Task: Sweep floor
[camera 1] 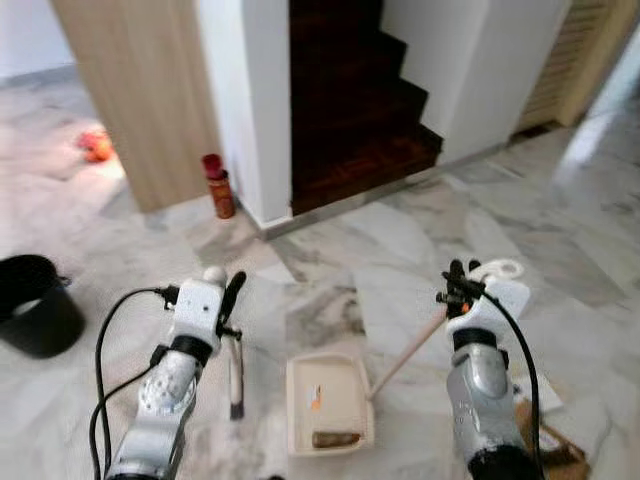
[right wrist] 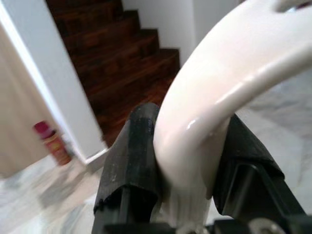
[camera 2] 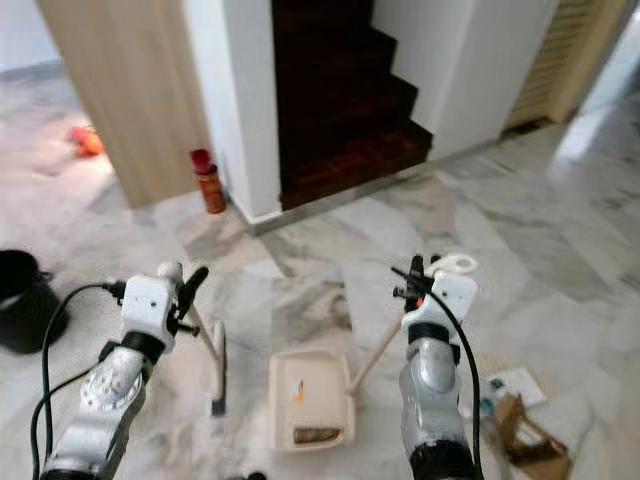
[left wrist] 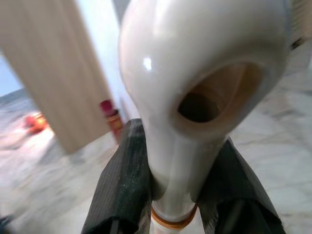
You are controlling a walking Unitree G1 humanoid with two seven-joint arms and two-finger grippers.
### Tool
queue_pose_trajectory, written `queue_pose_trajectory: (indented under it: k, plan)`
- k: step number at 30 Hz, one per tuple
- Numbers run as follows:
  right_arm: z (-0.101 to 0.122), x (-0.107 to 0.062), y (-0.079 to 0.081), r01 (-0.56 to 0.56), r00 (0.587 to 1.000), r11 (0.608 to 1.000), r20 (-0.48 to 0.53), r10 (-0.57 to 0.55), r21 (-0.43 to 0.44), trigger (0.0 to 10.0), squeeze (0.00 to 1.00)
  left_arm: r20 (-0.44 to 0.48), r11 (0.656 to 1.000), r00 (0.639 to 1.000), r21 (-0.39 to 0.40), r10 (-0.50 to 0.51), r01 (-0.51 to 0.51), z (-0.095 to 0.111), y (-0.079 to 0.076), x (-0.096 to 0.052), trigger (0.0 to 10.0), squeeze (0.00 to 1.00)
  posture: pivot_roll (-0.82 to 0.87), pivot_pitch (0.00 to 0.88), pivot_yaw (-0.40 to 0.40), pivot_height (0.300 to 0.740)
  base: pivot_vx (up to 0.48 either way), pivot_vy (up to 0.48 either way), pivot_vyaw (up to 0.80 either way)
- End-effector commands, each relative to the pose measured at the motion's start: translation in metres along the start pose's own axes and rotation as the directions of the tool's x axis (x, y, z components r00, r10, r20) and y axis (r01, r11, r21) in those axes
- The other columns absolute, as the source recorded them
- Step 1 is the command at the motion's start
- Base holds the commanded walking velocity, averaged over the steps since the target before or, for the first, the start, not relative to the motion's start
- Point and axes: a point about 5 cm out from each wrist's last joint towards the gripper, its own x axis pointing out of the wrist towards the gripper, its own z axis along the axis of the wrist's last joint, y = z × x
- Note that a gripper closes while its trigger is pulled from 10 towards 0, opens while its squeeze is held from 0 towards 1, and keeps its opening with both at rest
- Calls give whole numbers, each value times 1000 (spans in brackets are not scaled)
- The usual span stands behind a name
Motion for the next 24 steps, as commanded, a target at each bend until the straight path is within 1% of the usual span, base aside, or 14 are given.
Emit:
queue_pose_trajectory:
  k: [1,3,24]
  plan:
    - [11,5,1,0,999,1000,51,0,17,10000,0,28,1000,1000,-1,15,-15,7,3,4,10000,0,14,26,-24,740,0,0,0]
    - [11,5,0,-1,999,1000,52,0,16,10000,0,30,1000,999,-4,20,-20,7,3,4,10000,0,13,31,-26,740,0,0,0]
    - [11,5,1,-6,999,1000,50,5,24,10000,0,25,999,999,-16,48,-47,7,6,5,10000,0,14,38,-24,740,0,0,560]
